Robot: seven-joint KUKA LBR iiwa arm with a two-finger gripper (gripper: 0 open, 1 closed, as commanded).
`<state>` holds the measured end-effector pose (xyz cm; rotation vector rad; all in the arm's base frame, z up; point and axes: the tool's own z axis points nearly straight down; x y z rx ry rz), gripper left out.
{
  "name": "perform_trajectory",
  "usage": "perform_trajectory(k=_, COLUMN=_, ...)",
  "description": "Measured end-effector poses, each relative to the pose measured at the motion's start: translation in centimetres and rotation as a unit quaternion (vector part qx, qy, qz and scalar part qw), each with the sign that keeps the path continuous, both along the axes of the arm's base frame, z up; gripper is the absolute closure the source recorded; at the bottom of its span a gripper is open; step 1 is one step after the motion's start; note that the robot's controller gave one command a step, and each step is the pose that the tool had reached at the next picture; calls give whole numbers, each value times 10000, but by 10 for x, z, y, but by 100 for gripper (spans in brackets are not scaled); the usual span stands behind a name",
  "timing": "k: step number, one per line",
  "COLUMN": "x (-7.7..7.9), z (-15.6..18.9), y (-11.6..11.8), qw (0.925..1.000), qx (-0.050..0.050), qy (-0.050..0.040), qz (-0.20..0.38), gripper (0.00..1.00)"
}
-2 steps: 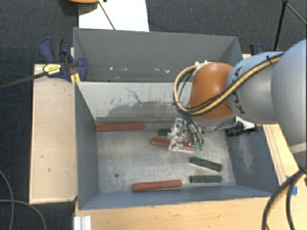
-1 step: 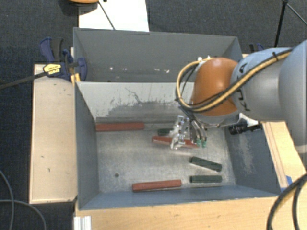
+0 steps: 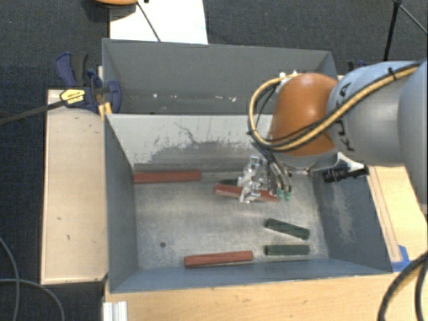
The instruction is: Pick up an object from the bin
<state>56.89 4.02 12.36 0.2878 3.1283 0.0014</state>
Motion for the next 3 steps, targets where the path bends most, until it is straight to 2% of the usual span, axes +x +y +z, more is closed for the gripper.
perform_trajectory(k=3, x=1, z=21, y=0, qw=10000, qx=1, qy=-24, qz=-4, gripper=100)
